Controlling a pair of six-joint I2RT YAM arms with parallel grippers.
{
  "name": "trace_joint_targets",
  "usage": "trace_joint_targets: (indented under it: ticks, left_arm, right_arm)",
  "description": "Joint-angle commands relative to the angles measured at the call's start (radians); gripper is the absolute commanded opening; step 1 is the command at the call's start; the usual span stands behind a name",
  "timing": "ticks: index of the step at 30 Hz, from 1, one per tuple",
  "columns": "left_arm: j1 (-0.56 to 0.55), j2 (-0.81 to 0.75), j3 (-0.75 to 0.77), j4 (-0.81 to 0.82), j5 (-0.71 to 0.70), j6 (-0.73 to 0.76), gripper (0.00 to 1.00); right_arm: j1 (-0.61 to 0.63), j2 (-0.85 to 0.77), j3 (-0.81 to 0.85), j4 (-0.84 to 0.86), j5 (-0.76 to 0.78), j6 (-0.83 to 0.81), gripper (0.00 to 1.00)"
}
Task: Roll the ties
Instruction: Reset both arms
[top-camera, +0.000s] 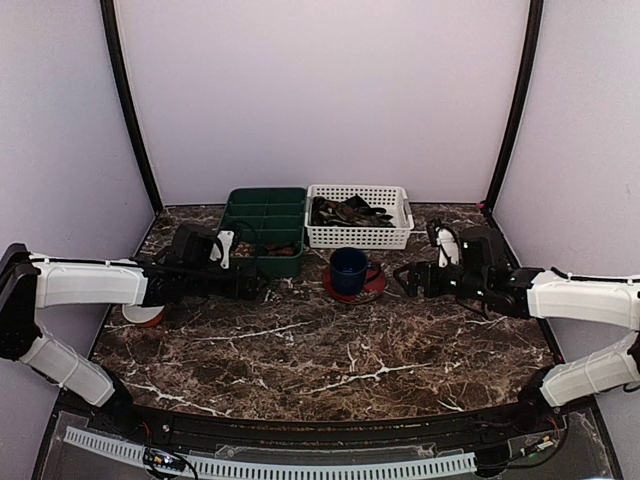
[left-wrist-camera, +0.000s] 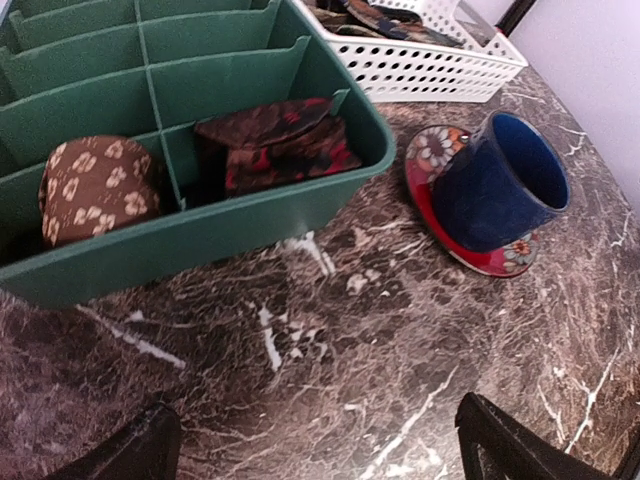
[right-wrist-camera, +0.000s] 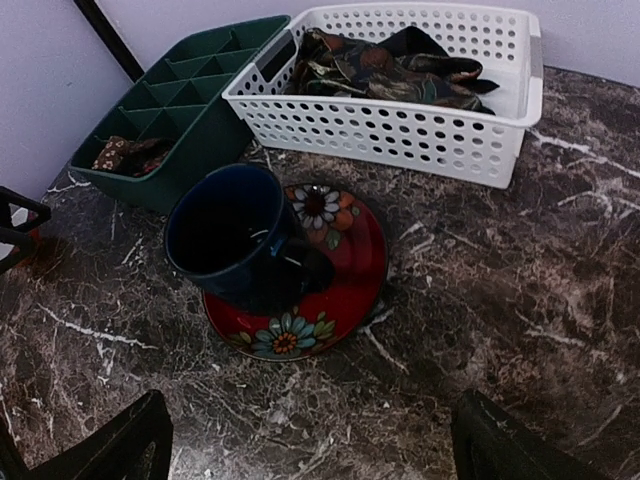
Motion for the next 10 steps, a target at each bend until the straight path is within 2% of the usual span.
trace_joint_targets:
  ticks: [1,10]
  left_arm:
    - [-0.035,0.0,-0.054,0.104,-0.038,-0.085,0.99]
    - [-0.05,0.042,-0.042,0.106,-0.054,-0.144,0.99]
  right_arm:
    - [-0.01,-0.047,-0.089,0.106,-0.021,0.134,0.97]
    - [-0.01,-0.006,-0.104,0.125,-0.08,0.16,0.97]
